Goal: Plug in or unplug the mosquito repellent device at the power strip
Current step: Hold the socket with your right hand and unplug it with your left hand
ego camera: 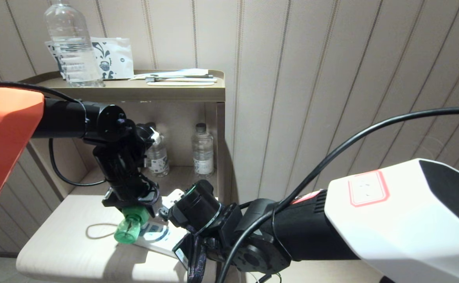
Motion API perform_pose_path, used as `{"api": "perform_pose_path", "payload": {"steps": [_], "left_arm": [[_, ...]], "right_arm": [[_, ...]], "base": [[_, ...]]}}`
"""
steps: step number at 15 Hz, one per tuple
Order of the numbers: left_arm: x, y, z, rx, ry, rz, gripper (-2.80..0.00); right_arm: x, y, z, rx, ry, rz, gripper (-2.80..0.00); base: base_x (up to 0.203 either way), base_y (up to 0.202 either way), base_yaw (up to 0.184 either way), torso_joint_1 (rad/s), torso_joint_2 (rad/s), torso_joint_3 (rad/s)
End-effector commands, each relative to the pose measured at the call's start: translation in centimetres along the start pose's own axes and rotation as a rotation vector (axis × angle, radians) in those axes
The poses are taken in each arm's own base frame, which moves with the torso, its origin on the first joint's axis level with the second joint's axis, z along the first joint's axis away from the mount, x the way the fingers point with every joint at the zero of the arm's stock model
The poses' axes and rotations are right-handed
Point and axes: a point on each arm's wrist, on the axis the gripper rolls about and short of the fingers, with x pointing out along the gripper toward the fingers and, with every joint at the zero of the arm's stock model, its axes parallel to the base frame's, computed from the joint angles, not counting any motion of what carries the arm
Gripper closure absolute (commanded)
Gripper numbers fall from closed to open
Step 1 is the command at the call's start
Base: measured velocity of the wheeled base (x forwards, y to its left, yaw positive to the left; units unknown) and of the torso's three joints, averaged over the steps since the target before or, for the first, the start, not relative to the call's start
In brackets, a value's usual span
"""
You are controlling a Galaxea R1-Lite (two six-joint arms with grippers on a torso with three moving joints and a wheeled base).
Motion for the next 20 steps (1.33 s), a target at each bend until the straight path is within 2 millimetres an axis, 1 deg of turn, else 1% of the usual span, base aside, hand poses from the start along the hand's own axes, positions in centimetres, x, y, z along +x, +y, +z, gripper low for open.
{"api": "perform_pose_path", "payload": {"steps": [1, 7, 9, 12, 15, 17, 20], "left_arm": [[0.2, 0.0, 0.0, -0.003, 0.01, 0.004, 0.0], [0.9, -0.1, 0.6, -0.01, -0.005, 0.005, 0.0], [0.6, -0.1, 0.8, -0.013, -0.023, 0.003, 0.0], [0.6, 0.2, 1.0, -0.021, -0.024, 0.003, 0.0], [0.5, 0.2, 1.1, -0.024, -0.03, 0.001, 0.0], [0.8, 0.1, 1.4, -0.031, -0.028, 0.002, 0.0], [1.1, 0.1, 1.6, -0.031, -0.025, 0.003, 0.0]], "right_arm": [[-0.7, -0.1, 0.7, 0.005, -0.031, -0.001, 0.0], [-1.4, -0.2, 1.6, 0.008, -0.067, -0.003, 0.0], [-2.0, -0.3, 2.4, 0.013, -0.098, -0.004, 0.0], [-2.6, -0.7, 2.8, 0.003, -0.113, -0.009, 0.0], [-2.1, -0.4, 2.1, -0.004, -0.087, -0.005, 0.0], [-1.1, -0.2, 1.3, -0.009, -0.054, -0.004, 0.0], [-0.1, 0.0, 0.8, -0.011, -0.032, -0.004, 0.0]], "base": [[0.0, 0.0, 0.0, 0.0, 0.0, 0.0], [0.0, 0.0, 0.0, 0.0, 0.0, 0.0], [0.0, 0.0, 0.0, 0.0, 0.0, 0.0], [0.0, 0.0, 0.0, 0.0, 0.0, 0.0], [0.0, 0.0, 0.0, 0.0, 0.0, 0.0], [0.0, 0.0, 0.0, 0.0, 0.0, 0.0], [0.0, 0.0, 0.0, 0.0, 0.0, 0.0]]}}
